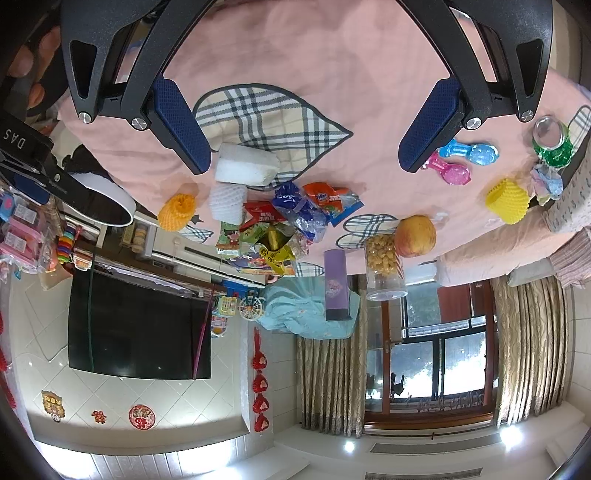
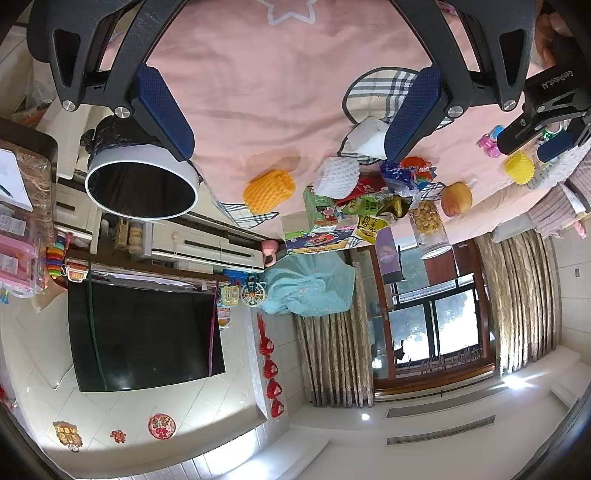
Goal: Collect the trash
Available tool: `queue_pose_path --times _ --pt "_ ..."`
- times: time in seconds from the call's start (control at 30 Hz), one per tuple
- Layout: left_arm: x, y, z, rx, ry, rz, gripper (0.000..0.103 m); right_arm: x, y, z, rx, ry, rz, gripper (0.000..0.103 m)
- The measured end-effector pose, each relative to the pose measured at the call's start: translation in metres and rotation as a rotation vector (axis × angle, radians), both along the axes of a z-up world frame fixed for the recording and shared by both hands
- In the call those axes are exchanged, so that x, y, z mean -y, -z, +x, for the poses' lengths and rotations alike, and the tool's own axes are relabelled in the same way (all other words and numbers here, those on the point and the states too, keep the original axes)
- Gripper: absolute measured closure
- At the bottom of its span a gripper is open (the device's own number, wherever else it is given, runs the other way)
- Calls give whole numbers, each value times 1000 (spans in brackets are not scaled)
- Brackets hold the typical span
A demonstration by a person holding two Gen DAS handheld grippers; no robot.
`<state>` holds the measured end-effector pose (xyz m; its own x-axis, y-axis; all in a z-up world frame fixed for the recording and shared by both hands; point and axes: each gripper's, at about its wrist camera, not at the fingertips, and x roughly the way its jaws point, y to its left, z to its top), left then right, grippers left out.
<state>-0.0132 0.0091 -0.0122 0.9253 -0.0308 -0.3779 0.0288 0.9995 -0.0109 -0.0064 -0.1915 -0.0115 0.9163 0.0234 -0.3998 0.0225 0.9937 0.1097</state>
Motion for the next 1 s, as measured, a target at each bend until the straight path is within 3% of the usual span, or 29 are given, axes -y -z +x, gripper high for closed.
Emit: queue_pose_path --times 1.0 --pt "5 7 9 -26 1 9 0 4 7 5 -32 -9 34 0"
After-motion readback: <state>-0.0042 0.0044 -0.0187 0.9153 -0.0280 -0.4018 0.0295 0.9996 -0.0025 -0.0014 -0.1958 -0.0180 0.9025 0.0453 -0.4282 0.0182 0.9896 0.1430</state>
